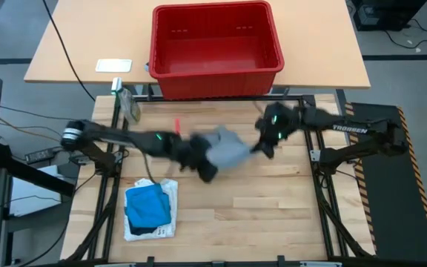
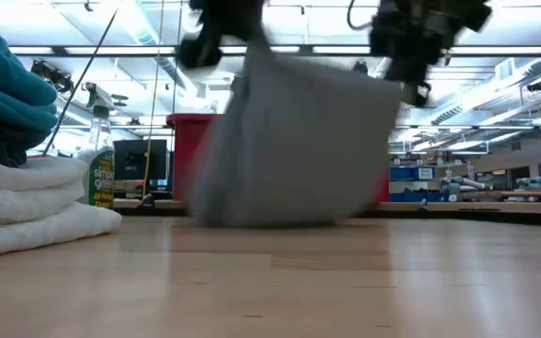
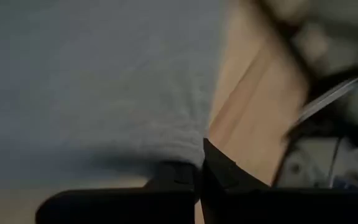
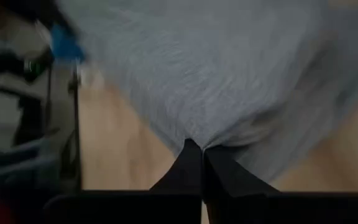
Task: Fold laundry
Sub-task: Fold the grey shirt on the table
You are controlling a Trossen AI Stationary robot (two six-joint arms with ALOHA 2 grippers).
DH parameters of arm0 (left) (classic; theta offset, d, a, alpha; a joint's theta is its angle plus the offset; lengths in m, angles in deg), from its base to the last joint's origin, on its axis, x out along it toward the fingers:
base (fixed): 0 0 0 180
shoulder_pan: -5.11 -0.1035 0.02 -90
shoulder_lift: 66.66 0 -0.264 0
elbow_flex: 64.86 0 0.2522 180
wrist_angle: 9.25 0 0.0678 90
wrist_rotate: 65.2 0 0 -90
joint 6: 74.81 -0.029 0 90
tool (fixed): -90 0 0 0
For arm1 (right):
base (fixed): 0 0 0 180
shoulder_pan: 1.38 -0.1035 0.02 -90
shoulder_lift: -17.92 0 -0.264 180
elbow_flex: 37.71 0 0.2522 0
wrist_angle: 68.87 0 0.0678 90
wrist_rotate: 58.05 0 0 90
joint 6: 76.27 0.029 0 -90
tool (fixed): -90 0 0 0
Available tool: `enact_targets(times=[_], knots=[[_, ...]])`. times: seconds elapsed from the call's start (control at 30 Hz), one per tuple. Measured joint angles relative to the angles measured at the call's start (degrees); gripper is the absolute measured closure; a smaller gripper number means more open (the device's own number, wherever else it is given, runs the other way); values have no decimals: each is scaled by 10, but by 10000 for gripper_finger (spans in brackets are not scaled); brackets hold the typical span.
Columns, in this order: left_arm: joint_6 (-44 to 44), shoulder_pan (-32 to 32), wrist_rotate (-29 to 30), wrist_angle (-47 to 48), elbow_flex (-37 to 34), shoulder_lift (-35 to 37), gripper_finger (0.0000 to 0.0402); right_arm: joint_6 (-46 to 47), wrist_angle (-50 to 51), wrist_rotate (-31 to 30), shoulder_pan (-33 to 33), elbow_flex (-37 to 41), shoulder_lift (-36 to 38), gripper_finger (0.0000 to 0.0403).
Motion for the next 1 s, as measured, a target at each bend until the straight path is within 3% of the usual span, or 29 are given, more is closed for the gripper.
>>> enact_targets(times=[0.17, 0.33, 0.63, 0.73, 0.83, 1.0], knots=[[131, 43, -65, -64, -69, -65, 399, 117, -71, 19, -83, 129, 12, 400], [133, 34, -70, -99, -70, -71, 398, 206, -194, 1, -87, 180, 6, 400], [44, -89, -52, -118, -63, -68, 396, 218, -86, -67, -36, 161, 12, 401], [16, -117, -53, -124, -64, -94, 388, 209, -51, -137, -35, 161, 7, 399], [3, -135, -51, -145, -63, -127, 362, 207, -51, -203, -24, 161, -2, 373], [0, -167, -71, -177, -64, -155, 285, 215, -47, -238, 0, 161, -3, 278]])
